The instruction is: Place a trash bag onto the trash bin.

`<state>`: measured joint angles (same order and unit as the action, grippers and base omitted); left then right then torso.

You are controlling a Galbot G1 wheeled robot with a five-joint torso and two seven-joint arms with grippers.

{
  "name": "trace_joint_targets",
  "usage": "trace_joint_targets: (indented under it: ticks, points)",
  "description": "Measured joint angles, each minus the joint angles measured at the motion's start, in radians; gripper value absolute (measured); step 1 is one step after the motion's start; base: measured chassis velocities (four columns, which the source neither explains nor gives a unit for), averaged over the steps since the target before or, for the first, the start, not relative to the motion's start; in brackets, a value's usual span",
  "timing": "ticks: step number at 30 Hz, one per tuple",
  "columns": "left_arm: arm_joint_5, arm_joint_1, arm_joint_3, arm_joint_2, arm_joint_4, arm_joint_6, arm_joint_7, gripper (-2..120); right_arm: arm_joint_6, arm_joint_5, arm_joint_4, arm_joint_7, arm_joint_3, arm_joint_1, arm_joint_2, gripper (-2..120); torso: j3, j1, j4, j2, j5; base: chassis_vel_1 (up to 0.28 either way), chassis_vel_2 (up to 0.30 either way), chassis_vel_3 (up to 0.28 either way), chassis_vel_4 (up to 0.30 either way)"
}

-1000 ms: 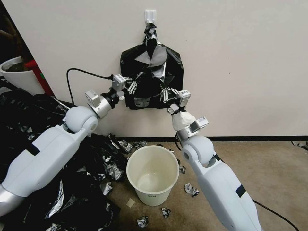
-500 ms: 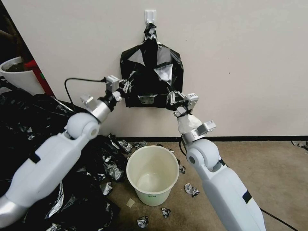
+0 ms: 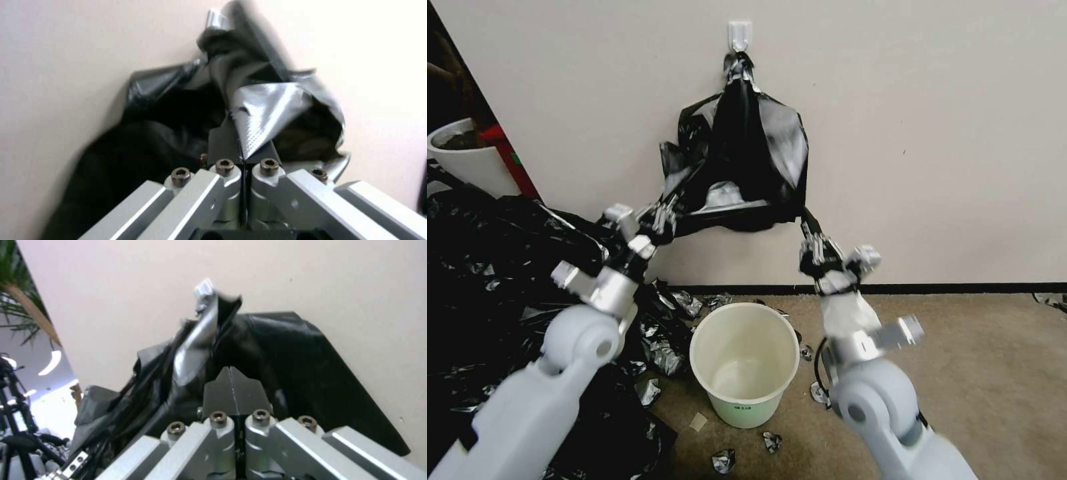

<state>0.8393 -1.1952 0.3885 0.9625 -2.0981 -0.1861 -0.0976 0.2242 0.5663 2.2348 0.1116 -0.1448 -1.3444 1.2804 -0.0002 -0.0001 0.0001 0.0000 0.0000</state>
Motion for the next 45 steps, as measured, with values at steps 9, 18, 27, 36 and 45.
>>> trace_joint_targets:
  ticks: [9,18,27,36,45]
  points:
    - [-0.016,-0.031,0.009,0.046,-0.018,-0.003,-0.005,0,-0.015,-0.089,-0.060,-0.024,-0.007,0.007,-0.018,0,0.000,0.000,-0.0001,0.000,-0.0001,0.000,0.000,0.000,0.000]
    - [-0.009,0.008,-0.012,0.057,0.019,0.005,-0.004,0,-0.077,-0.258,-0.168,-0.055,0.011,0.141,-0.018,28,0.000,0.000,0.0000,0.000,0.0000,0.000,0.000,0.000,0.000]
    - [-0.011,0.024,-0.029,0.078,0.028,0.022,-0.004,0,-0.250,-0.261,-0.102,-0.058,0.104,0.380,-0.114,61,0.000,0.000,-0.0001,0.000,-0.0001,0.000,0.000,0.000,0.000]
    - [-0.014,0.048,-0.040,0.092,0.052,0.024,-0.004,0,-0.393,-0.267,-0.219,0.044,0.252,0.684,-0.179,92,0.000,0.000,0.0002,0.000,0.0000,0.000,0.000,0.000,0.000]
    - [-0.014,0.048,-0.033,0.096,0.044,0.024,-0.004,0,-0.678,-0.402,-0.199,0.075,0.297,0.739,-0.233,100,0.000,0.000,-0.0002,0.000,0.0001,0.000,0.000,0.000,0.000]
